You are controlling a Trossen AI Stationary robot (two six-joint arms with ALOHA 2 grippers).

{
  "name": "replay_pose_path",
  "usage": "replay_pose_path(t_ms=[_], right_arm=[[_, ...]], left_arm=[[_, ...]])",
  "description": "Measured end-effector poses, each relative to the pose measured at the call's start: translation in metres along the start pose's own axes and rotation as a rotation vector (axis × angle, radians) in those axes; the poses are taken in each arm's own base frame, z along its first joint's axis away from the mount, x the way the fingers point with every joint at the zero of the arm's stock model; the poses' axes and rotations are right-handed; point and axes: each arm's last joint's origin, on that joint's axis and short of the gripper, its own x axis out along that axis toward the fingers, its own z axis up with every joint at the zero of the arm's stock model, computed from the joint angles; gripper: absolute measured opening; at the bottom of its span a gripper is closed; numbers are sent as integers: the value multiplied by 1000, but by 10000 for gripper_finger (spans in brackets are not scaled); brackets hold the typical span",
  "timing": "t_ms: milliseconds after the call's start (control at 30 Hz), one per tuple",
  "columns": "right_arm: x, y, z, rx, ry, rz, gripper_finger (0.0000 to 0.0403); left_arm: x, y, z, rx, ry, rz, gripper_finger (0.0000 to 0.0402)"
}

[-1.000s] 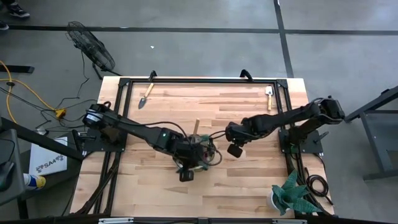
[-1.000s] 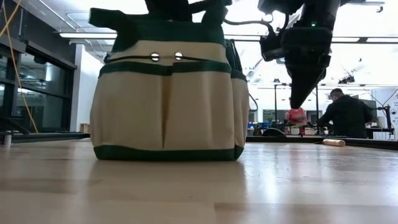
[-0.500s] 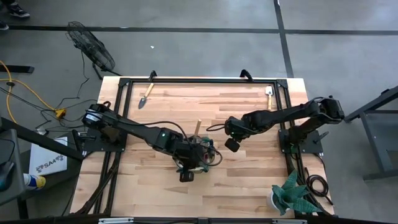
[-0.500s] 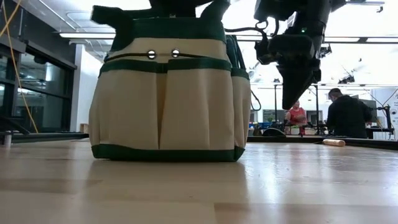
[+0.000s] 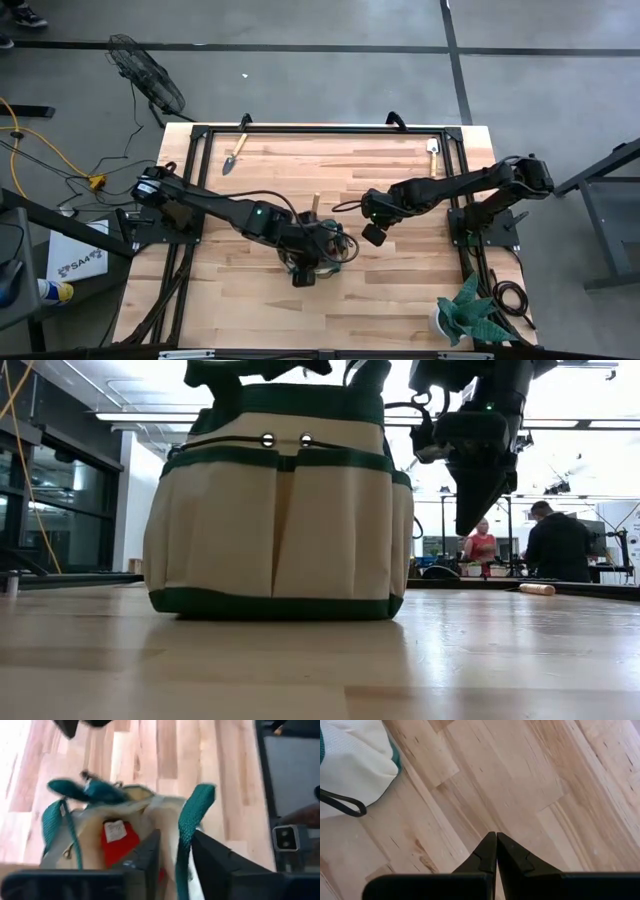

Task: Pick & Place Garden tools in Gardening bag
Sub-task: Adjust the white gardening bag, then put the left light brown trowel into the white gardening bag

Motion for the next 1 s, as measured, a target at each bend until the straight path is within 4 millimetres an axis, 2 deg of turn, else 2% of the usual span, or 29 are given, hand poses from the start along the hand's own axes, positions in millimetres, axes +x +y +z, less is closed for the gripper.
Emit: replay_pose_path(t_ms=[133,300,567,667,767,867,1000], right_arm=[[0,0,0,-1,0,0,3],[0,0,0,-14,-1,0,3],[1,-9,5,6,6,-15,3],[1,-11,6,3,7,-17,3],[1,-13,7,7,12,-22,3],[1,-16,8,10,20,-21,3],[1,-18,9,9,34,-6,3]], left_arm=[[-3,1,0,3,12,37,143],[-13,2,7,3,-9,85,172],[-39,4,17,-18,-20,198,177],[-44,5,17,-34,-1,218,177],[-50,9,13,-83,27,310,177],[-61,18,6,-150,67,436,177],[-77,42,-3,-280,144,550,177]])
